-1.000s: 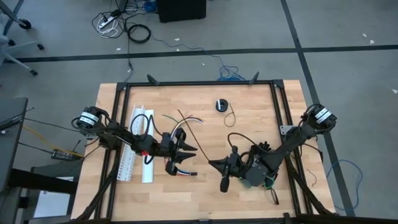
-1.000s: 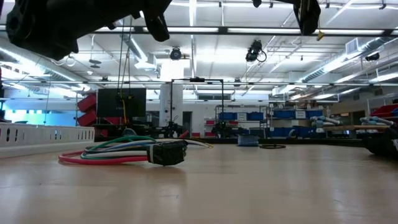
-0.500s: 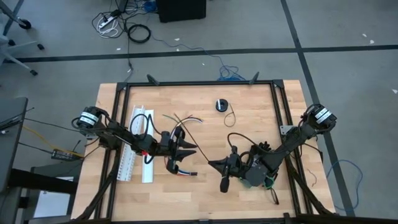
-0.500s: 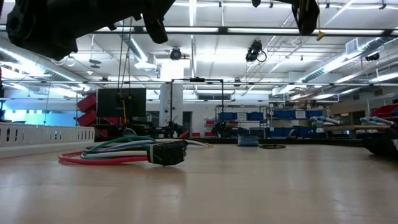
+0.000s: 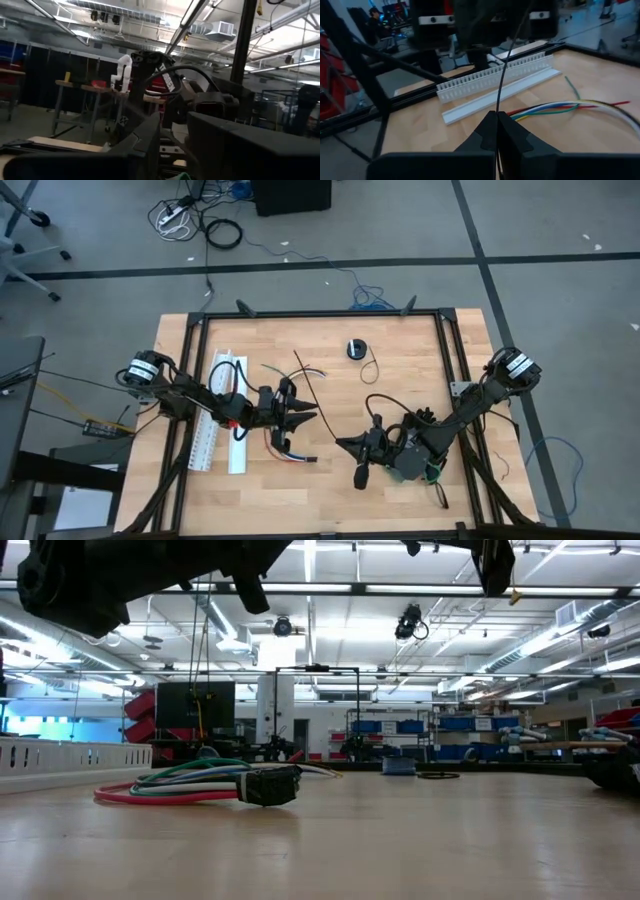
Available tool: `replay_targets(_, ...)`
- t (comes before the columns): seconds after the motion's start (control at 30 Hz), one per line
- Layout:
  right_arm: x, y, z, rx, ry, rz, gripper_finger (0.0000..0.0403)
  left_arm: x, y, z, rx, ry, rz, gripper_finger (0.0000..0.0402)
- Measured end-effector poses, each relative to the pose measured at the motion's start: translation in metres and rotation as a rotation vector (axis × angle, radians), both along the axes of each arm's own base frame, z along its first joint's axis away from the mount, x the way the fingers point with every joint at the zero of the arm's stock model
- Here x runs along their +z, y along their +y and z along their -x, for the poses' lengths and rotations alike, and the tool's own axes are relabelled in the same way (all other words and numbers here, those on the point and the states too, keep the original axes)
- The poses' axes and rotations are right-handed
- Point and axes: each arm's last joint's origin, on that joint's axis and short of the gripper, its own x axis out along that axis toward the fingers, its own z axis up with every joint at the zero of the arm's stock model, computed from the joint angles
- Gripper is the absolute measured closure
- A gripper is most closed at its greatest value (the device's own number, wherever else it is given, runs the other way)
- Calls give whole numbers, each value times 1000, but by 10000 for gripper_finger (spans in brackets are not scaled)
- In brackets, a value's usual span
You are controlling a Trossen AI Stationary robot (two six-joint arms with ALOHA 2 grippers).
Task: Ziptie cables
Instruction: Wrap the cables together using a ziptie
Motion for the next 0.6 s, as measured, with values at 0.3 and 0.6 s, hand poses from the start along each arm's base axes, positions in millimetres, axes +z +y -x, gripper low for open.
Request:
replay_targets(0.3,0,0,0,-6,5,22,403,-1,-2,0,-73,12,19,310)
replay_targets(0.6,0,1,0,19,7,11,403,0,0,0,-33,-5,5,310)
